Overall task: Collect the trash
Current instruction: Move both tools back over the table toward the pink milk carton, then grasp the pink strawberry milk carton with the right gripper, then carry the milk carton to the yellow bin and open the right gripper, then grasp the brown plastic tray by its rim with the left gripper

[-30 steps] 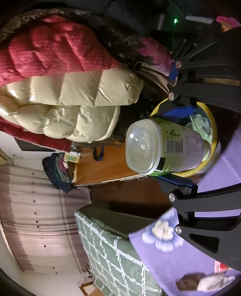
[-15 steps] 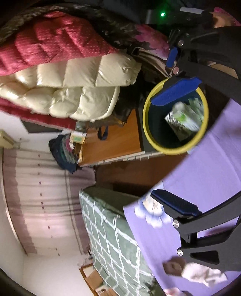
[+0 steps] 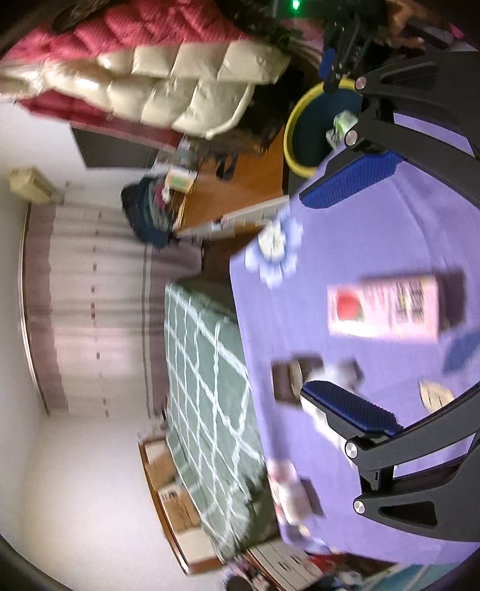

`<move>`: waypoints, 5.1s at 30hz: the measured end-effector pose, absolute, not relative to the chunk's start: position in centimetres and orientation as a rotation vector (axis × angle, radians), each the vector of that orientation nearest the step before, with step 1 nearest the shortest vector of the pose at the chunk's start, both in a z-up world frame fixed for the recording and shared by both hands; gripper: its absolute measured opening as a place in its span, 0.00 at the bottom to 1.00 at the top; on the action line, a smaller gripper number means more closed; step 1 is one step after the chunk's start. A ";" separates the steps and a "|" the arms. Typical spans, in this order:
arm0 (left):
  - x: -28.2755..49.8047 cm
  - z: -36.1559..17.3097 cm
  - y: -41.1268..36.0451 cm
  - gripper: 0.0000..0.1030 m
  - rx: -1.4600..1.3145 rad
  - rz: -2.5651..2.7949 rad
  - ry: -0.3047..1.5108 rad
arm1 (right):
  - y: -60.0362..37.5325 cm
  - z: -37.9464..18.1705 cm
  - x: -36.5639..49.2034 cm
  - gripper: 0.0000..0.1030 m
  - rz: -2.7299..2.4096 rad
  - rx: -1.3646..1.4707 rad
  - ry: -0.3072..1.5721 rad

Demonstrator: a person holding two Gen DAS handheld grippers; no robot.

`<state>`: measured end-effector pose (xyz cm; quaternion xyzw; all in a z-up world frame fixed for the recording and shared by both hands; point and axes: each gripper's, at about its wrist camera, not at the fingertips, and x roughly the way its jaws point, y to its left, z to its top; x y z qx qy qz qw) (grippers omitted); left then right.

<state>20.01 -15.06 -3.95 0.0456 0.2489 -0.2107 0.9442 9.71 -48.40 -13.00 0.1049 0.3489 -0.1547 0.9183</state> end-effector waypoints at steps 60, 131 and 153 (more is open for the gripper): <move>19.7 -10.1 6.0 0.95 -0.025 0.007 0.494 | -25.5 -14.8 19.3 0.46 0.005 0.098 0.830; 24.8 -10.6 -0.8 0.95 0.001 -0.185 0.693 | -43.9 -13.7 17.4 0.54 -0.380 0.190 0.736; 42.1 -12.3 -14.1 0.95 0.073 -0.243 0.930 | -41.7 -14.8 21.4 0.54 -0.277 0.179 0.812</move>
